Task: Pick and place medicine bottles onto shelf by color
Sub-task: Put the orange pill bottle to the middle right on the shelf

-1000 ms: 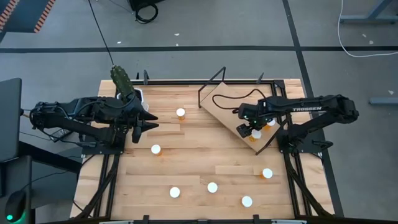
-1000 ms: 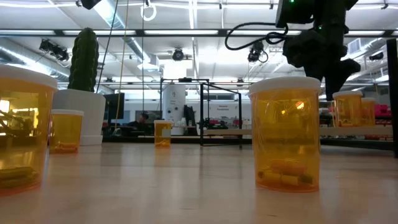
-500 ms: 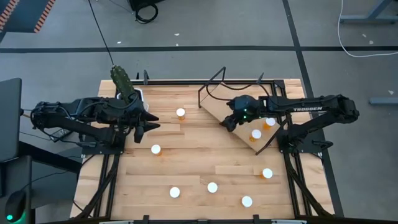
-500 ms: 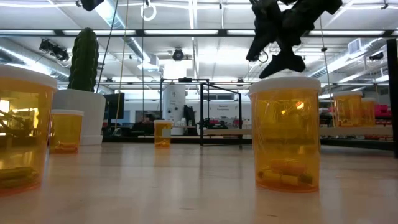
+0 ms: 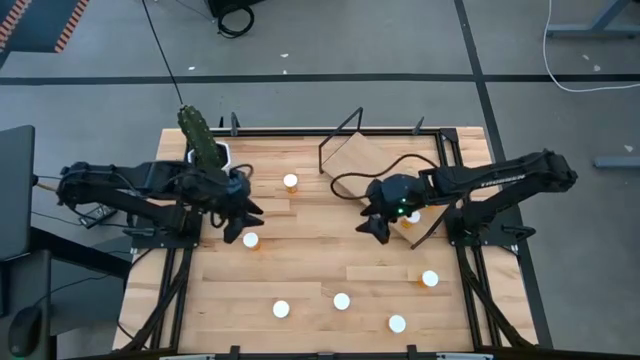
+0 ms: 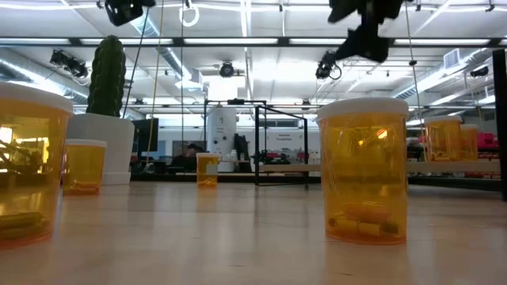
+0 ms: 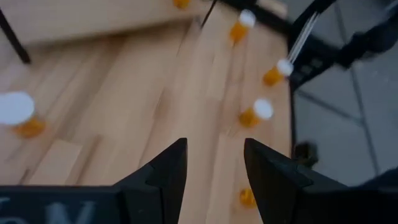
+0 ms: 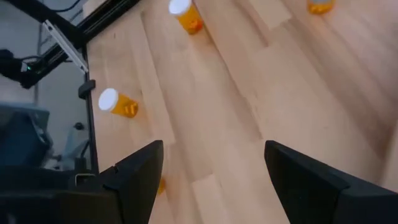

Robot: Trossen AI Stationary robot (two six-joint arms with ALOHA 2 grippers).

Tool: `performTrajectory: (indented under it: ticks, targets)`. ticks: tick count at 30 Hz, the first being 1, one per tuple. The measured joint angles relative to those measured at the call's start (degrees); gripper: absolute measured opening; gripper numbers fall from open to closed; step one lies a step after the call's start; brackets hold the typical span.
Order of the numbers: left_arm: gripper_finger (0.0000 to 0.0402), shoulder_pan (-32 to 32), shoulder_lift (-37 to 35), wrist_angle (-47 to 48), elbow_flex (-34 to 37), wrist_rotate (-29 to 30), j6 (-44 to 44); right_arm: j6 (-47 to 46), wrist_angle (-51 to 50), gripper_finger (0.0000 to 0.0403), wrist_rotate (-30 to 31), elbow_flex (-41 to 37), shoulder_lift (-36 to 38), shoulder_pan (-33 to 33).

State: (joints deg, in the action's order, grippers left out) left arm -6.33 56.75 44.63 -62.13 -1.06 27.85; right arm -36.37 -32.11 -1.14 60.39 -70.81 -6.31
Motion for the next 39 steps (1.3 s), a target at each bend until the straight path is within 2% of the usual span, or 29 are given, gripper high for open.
performTrajectory:
  ticks: [6,11,15,23,28,34,39]
  targets:
    - [0.0167,0.01,3.87,10.48,0.07,-0.21,-1.49,2.12,-8.64,0.0286,4.53,6.19,0.02,-2.26]
    - [0.0167,0.01,5.63,7.55,0.04,-0.17,-1.48,3.36,-9.19,0.0286,4.57,6.55,-1.32,-5.26]
    - [0.0167,-0.04,6.36,5.65,0.02,-0.17,-1.30,3.96,-9.08,0.0286,4.22,6.52,-5.44,-8.51]
    - [0.0167,-0.67,7.10,21.39,0.06,0.46,-2.72,-1.06,-7.61,0.0286,4.60,6.50,-11.50,-14.40]
    - [0.0172,-1.07,7.96,23.26,0.00,0.50,-2.27,-0.34,-1.73,0.0290,4.42,6.48,-16.45,-17.23]
    - [0.0198,-1.02,8.19,21.74,0.02,0.48,2.72,1.04,6.27,0.0305,4.19,6.48,-21.66,-19.82]
    - [0.0218,-1.04,8.15,21.38,0.02,0.44,3.01,6.36,13.09,0.0322,4.14,6.48,-24.61,-21.70]
